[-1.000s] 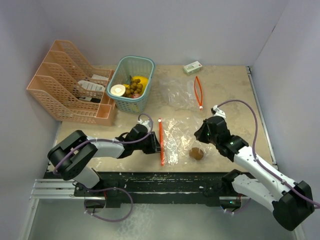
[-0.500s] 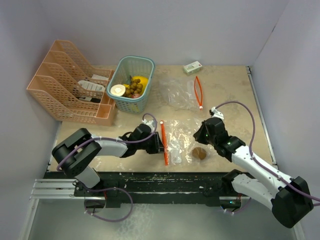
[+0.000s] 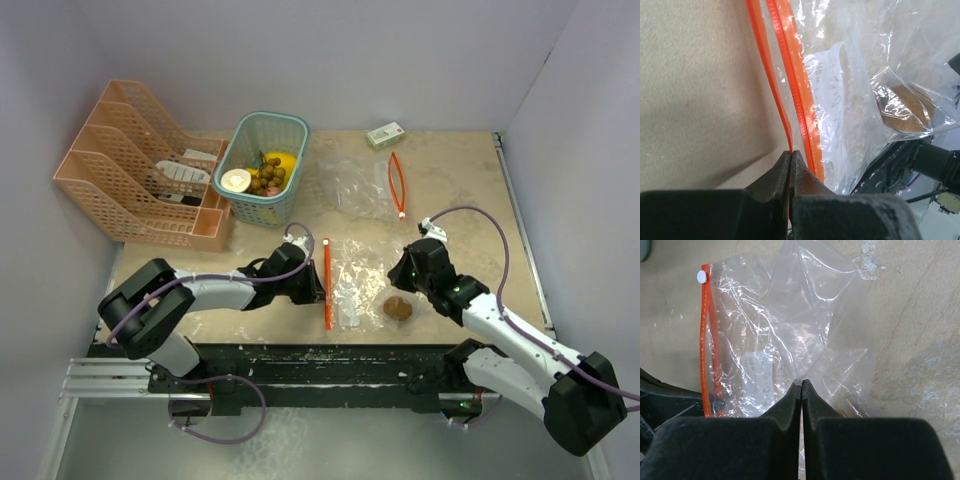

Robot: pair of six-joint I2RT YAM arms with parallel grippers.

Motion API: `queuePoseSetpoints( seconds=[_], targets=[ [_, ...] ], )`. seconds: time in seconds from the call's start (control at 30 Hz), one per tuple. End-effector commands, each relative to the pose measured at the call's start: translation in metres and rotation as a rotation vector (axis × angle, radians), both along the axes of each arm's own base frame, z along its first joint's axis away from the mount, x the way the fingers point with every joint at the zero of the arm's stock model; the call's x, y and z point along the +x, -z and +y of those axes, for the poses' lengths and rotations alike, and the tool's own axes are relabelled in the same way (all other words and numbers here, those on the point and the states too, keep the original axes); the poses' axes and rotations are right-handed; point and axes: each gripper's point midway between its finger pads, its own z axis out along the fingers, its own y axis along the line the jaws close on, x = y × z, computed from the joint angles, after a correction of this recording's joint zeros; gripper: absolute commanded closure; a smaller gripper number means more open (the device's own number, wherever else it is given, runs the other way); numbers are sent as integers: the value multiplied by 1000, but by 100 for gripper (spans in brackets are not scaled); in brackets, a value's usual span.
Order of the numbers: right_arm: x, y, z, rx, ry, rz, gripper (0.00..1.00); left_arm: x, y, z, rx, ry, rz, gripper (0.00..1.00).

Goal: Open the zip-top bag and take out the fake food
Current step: Adjust the zipper food storage bag at the center of the board.

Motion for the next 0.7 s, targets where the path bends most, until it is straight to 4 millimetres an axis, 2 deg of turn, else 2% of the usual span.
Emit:
queuePoseSetpoints(
  seconds=[0.0,0.1,0.17,0.23,0.37,0.53,0.67],
  targets=[
    [1,-1,-6,-24,8,-23,100,7,-11,3,27,2,-54,96],
    [1,-1,-7,-27,9,-23,100,6,-6,18,88,-33,-50,82],
    [1,0,-7,-28,10,-20,100,6,-9,23,81,-44,-65,69],
    [2,0,-6,-23,7,-22,100,6,-14,28,66,-61,-74,62],
    [2,1,-4,-21,2,-18,100,7,-29,32,8,-77,-98,62],
    [2,-1,-4,-22,0,-22,100,8,-58,16,-133,-46,-144,60],
    [2,-2,-4,-18,1,-22,100,9,-62,4,-178,-19,-149,59]
  ],
)
